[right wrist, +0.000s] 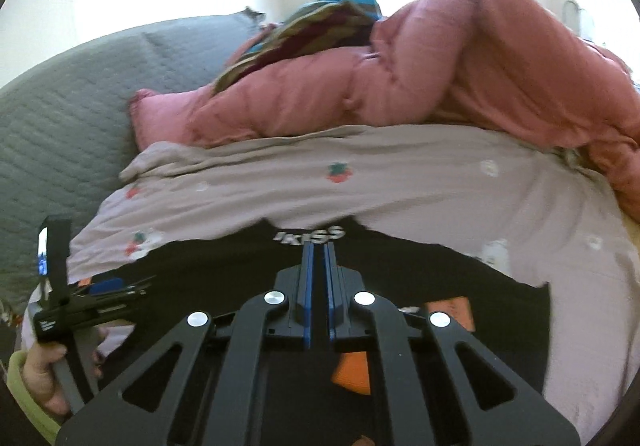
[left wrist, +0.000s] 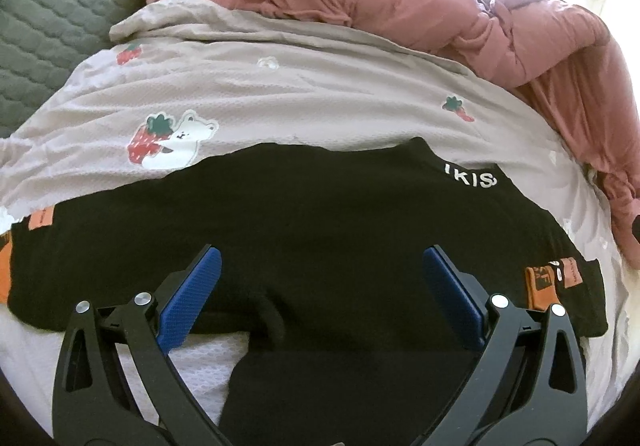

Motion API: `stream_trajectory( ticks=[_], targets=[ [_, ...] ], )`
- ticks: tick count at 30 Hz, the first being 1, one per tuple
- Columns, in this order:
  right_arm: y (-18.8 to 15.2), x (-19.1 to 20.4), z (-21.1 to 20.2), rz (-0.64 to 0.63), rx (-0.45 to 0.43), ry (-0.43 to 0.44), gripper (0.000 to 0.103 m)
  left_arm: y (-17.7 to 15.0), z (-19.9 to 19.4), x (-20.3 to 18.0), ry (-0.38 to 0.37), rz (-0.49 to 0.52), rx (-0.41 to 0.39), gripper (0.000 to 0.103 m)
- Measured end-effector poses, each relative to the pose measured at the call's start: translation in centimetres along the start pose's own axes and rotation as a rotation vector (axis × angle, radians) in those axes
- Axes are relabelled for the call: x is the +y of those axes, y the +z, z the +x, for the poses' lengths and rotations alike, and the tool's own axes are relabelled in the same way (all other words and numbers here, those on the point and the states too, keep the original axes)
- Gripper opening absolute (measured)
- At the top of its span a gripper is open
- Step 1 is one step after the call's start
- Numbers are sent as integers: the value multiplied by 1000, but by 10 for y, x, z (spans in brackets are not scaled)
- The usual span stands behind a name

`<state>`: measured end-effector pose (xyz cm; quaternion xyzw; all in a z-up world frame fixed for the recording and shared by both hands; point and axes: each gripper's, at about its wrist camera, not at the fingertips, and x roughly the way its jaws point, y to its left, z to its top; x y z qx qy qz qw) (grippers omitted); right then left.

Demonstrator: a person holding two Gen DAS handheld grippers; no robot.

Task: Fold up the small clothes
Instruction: 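Fold the sleeve across the shirt body and open the right gripper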

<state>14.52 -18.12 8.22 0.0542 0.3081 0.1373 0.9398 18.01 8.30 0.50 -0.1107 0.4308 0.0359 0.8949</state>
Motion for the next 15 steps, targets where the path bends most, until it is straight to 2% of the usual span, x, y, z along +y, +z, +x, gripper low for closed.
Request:
stream_trajectory(
  ticks=[1,3,4,5,11,15],
  targets=[
    [0,4,1,-16,8,12,6,0,1,1,-4,-4,6,95],
    [-4,9,4,-50,31,19,30,-1,3,1,-6,-3,15,95],
    [-8,10,7,-86,65,27,54,-1,3,0,-6,0,16,95],
    [-13,10,9,-110,92,22,63,-2,3,-2,-7,8,17,95],
    [-61,-1,24,-262,260,-72,62,-3,4,-4,10,21,21,95],
    [-93,-2,46,-409,348,-188,62,-3,7,-2,43,32,32,95]
  ],
)
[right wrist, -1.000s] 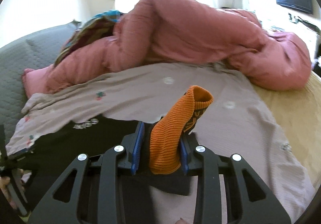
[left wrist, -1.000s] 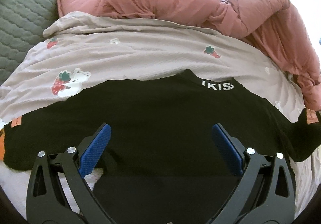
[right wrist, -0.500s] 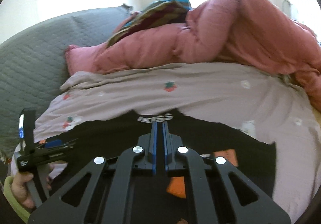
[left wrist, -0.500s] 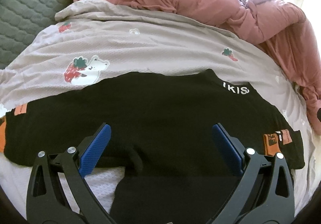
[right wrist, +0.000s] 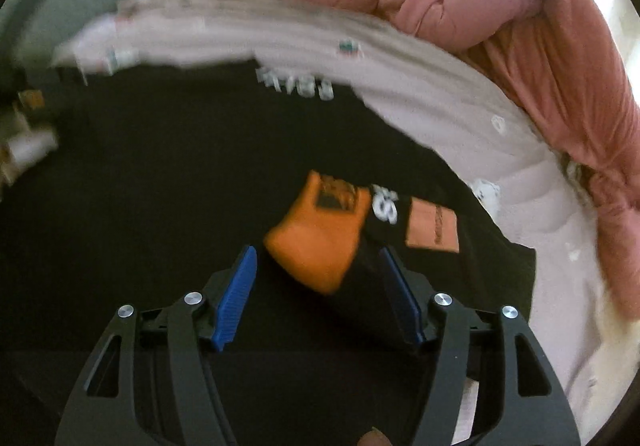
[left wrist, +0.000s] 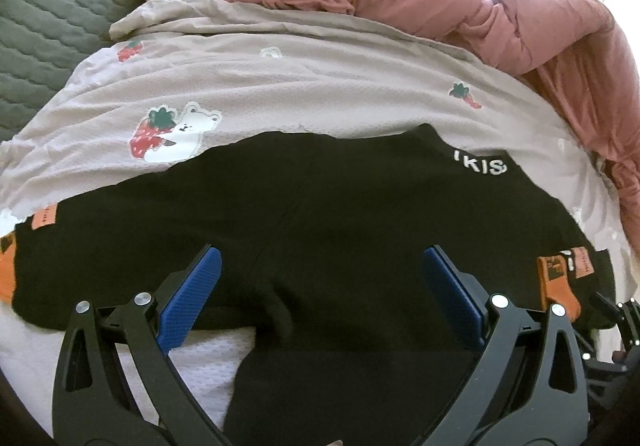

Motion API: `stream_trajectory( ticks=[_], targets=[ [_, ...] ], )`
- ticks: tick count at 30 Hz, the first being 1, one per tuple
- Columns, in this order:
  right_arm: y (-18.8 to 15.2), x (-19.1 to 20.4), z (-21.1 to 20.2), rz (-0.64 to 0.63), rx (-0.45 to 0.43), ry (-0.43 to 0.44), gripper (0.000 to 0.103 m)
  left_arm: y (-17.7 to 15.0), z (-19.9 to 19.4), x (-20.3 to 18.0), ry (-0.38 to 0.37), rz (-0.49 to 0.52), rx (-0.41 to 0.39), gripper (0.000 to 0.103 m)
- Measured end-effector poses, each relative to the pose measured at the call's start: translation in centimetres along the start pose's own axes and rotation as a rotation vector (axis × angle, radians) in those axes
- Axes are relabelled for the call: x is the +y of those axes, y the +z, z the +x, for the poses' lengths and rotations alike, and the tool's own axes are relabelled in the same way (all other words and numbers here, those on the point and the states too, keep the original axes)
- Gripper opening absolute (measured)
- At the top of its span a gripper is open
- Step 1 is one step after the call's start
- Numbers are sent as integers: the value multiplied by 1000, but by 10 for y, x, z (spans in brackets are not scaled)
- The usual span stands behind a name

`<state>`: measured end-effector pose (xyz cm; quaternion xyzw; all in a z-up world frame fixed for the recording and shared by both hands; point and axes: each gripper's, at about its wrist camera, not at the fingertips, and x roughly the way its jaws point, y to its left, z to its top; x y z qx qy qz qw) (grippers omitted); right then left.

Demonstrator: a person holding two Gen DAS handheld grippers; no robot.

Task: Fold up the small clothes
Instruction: 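Fold the sleeve across the shirt body and open the right gripper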

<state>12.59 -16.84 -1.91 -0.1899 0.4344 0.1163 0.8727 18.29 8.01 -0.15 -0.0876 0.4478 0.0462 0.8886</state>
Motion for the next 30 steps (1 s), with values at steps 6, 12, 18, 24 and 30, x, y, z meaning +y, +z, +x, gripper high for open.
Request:
stream_trajectory(
  ticks=[6,12,18,24,30],
  targets=[
    [-6,5,23,-70,-4,-86,25,0,3,6,4,-15,18,95],
    [20,-19,-4,149,-127,54,20,-1,4,8,-57,-49,32,95],
    [53,-5,-24,203,-232,200,20,1,5,18,-89,-105,39,95],
    [73,34,-6,164,-212,289,21,1,9,30,-165,-169,48,95],
    [65,58,9,137,-167,338,41,-3,15,24,-282,-179,70,95]
  ],
)
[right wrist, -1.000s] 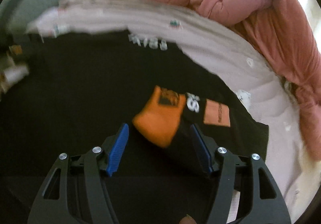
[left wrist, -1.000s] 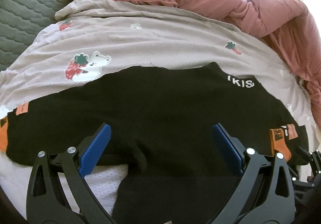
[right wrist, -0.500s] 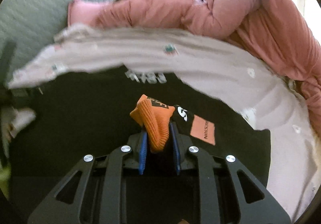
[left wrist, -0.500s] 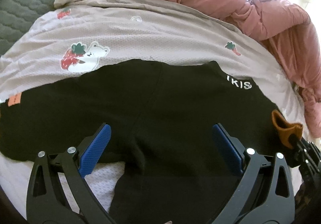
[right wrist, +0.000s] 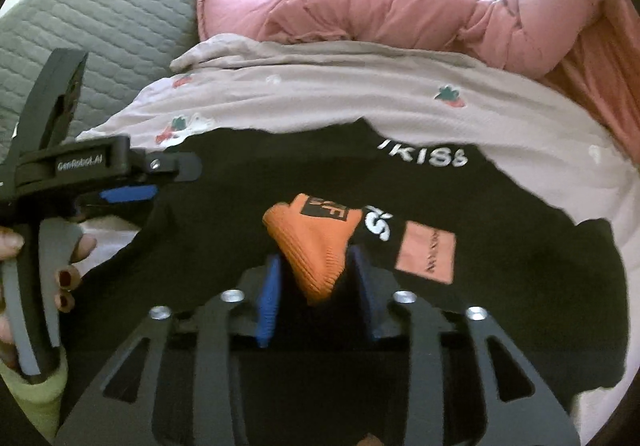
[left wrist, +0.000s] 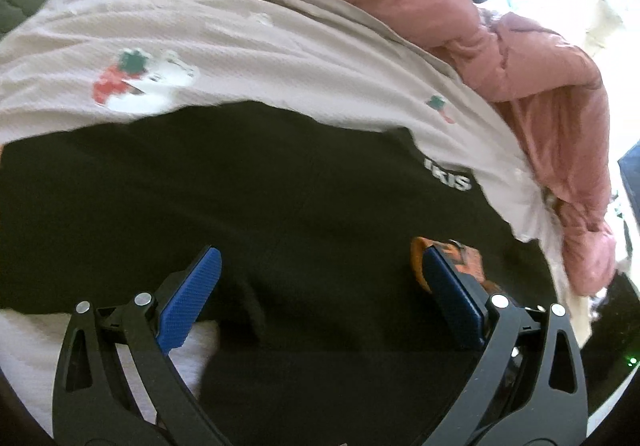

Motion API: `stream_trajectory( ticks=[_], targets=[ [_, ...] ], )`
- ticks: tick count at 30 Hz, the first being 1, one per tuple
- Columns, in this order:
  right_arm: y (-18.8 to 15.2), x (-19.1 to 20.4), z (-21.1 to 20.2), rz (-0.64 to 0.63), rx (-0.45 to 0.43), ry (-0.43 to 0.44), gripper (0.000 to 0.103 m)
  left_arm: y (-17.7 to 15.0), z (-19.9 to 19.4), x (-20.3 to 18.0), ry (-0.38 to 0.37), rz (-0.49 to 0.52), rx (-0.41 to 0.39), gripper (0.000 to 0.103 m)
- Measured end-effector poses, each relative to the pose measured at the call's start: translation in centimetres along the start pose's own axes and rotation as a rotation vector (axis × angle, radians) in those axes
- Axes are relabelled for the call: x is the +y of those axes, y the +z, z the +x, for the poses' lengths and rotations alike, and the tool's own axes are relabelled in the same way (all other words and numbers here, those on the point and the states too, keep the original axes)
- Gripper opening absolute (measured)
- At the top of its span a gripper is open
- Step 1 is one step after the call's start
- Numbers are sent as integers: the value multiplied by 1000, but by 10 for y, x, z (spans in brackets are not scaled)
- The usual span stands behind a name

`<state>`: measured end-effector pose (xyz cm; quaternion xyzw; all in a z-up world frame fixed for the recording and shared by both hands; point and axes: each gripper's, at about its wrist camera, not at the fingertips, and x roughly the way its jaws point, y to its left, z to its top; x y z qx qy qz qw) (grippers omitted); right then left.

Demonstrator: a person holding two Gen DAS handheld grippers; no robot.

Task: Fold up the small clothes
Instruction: 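Fold the sleeve across the shirt body and open the right gripper, then grasp the folded orange cuff with the left gripper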

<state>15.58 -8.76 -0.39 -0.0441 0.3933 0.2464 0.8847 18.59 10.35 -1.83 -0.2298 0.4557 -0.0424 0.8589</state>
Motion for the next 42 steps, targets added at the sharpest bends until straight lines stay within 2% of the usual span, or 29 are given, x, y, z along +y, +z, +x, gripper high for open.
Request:
stream_trajectory(
  ticks=[2,4,7,9,12,16,19,21,23,24,25,26,30,33,36,42],
  targets=[
    [-3,-3,-9,10,-11,4,50,-3,2,-5,-20,15,7,94],
    [-2,-9,-24,28,-51,-10,54,-6,4,-11,-67,22,21,95],
    [-4,-26,-47,58,-92,-62,58,-16,12,-22,-194,11,68,94],
    [-8,-41,-62,81,-111,-113,58,-22,16,-30,-226,21,85,92],
    [-15,-64,-80,125,-130,-169,58,-30,20,-41,-264,39,102,73],
    [-26,-92,-100,189,-160,-223,58,-37,28,-54,-318,44,137,69],
    [-33,-106,-108,224,-176,-254,58,-41,39,-64,-317,52,150,62],
    [-37,-113,-110,248,-181,-261,58,-42,46,-71,-299,60,144,53],
    [-40,-117,-112,258,-183,-268,58,-40,49,-74,-276,62,126,31],
    [-41,-118,-111,263,-181,-269,58,-40,51,-74,-266,59,115,25],
    [-41,-119,-111,266,-180,-270,58,-39,52,-74,-251,60,100,13],
    [-41,-119,-111,267,-178,-272,58,-38,52,-73,-247,62,94,6],
    [-38,-117,-109,256,-171,-277,58,-35,42,-73,-258,87,55,3],
    [-37,-115,-107,255,-163,-278,58,-32,18,-82,-223,173,-41,3],
    [-37,-114,-105,253,-147,-284,58,-28,-1,-81,-218,197,-95,3],
    [-35,-112,-100,251,-120,-297,58,-15,-26,-70,-112,246,-198,3]
  ],
)
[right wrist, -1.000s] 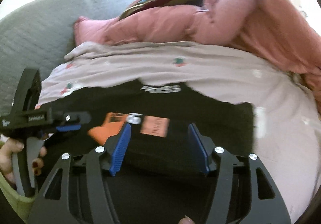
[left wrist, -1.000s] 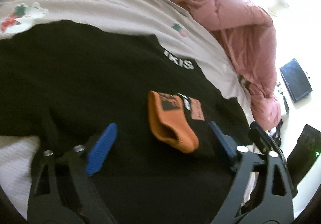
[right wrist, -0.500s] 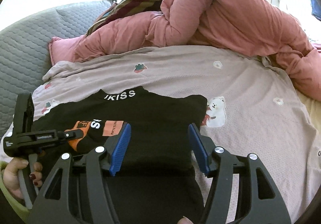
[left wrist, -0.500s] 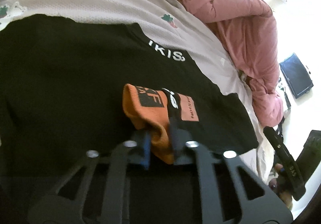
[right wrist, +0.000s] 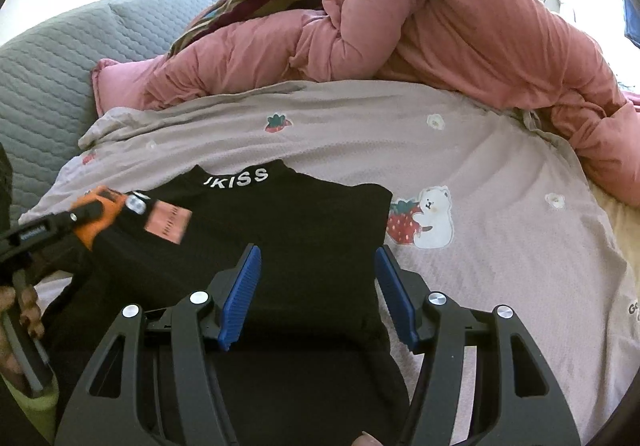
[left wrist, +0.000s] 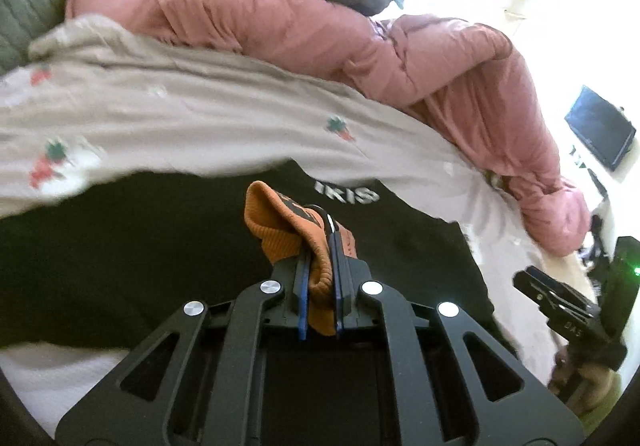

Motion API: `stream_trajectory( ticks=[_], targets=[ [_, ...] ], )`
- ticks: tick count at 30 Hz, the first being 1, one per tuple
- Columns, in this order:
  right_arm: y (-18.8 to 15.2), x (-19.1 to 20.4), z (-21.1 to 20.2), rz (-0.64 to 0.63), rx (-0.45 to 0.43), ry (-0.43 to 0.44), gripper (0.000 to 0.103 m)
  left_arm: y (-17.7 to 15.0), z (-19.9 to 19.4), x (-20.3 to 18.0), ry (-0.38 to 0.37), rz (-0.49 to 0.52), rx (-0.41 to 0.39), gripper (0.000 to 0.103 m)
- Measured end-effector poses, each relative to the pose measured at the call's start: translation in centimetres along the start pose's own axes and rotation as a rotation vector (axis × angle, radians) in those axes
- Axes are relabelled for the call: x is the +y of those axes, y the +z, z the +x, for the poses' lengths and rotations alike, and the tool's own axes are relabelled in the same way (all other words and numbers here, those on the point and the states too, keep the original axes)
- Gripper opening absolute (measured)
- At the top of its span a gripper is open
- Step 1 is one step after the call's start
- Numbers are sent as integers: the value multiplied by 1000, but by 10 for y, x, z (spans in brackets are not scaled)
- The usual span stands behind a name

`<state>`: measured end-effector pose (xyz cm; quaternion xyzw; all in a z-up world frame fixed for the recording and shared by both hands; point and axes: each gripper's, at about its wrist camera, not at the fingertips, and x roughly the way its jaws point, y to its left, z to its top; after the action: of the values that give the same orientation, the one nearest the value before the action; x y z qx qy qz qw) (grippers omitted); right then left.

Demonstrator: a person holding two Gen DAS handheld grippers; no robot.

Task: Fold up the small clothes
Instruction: 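Grasp the folded orange cuff with the left gripper, then reposition the cuff on the shirt body and open the left gripper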

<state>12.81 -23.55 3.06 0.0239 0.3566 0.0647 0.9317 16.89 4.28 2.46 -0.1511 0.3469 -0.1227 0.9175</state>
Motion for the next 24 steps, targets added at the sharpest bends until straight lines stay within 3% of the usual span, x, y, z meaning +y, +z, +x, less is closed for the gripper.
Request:
stream_trajectory(
  ticks=[4,9,12,16,24],
  targets=[
    [-1,7,4,-38,10,-23,58,5,-6,10,50,10,-12,3],
    [-3,12,10,-60,25,-34,58,-2,4,25,92,-9,76,6],
    [-5,14,13,-67,34,-31,58,2,-5,35,98,-32,62,23],
    [-8,20,17,-82,42,-27,58,9,-18,47,125,-54,24,25],
    [-10,49,34,-159,80,48,58,-8,6,23,79,16,127,26]
  ],
)
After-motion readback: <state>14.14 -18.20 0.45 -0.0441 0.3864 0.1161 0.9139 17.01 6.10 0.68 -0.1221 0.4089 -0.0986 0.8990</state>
